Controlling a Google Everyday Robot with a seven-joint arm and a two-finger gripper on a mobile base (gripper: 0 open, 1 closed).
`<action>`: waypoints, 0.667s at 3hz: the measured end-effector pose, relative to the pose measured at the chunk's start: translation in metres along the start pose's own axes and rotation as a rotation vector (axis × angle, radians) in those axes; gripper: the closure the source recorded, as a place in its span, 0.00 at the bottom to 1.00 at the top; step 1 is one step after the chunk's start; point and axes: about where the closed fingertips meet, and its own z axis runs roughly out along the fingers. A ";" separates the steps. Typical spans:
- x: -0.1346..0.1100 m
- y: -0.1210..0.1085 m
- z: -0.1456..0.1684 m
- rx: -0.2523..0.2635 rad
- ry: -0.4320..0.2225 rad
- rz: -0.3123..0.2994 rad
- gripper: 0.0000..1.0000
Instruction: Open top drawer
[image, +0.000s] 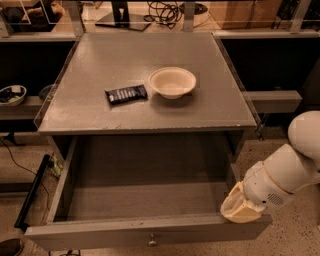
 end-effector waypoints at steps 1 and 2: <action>0.000 0.000 0.000 0.000 0.000 0.000 0.83; 0.000 0.000 0.000 0.000 0.000 0.000 0.52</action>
Offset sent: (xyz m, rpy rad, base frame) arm 0.0000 0.0000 0.0000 0.0000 0.0000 0.0000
